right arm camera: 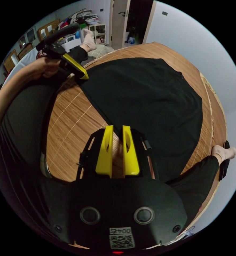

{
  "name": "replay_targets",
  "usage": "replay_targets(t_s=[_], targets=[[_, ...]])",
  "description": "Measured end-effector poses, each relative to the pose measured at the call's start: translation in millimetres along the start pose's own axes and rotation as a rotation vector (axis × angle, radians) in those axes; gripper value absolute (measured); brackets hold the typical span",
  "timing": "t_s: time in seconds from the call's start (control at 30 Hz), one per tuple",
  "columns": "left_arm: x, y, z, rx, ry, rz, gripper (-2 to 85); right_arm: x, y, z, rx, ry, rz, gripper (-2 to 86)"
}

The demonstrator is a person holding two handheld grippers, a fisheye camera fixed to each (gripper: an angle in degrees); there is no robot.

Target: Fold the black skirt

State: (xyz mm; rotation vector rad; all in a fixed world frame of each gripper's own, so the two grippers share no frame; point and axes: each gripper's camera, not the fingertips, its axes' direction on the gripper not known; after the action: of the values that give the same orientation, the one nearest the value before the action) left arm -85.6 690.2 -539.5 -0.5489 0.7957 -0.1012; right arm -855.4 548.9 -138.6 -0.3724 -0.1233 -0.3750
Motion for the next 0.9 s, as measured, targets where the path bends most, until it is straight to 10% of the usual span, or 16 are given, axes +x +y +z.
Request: replay_targets(t_s=[0.9], targets=[[10, -25, 10, -0.001, 0.011, -0.004, 0.8, -93, 10, 20, -0.014, 0.058, -0.087, -0.4]])
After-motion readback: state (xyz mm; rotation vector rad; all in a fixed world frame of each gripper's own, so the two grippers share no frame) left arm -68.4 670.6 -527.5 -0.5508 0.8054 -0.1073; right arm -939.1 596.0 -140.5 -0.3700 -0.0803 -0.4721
